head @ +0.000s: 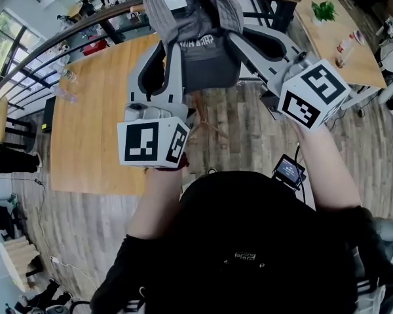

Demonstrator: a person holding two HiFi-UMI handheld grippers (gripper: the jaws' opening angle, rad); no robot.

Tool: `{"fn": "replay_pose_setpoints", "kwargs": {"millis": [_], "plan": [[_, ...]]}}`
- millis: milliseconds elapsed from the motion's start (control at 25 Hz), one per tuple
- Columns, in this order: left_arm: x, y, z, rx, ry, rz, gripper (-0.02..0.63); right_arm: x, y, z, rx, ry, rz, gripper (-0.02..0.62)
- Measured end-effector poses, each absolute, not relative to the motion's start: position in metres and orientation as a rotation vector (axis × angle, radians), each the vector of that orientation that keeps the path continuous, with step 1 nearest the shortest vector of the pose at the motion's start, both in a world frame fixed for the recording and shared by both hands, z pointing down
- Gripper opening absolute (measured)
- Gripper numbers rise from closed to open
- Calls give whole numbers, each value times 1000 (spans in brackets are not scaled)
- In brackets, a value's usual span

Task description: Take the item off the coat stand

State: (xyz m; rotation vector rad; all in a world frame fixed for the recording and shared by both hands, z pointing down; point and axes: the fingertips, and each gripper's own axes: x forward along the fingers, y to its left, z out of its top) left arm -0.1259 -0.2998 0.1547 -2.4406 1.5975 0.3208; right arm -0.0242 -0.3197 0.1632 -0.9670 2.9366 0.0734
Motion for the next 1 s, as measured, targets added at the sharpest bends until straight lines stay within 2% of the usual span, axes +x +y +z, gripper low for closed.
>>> {"fn": "replay_pose_setpoints", "kwargs": {"millis": [600,1000], "plan": [[-116,-271,133,-2381,1570,362,57,-16,-297,145,-897,2925,132,57],[-74,-266,155,-2467,1513,312,58,26,-281,166,-914,2964,109,57]]}}
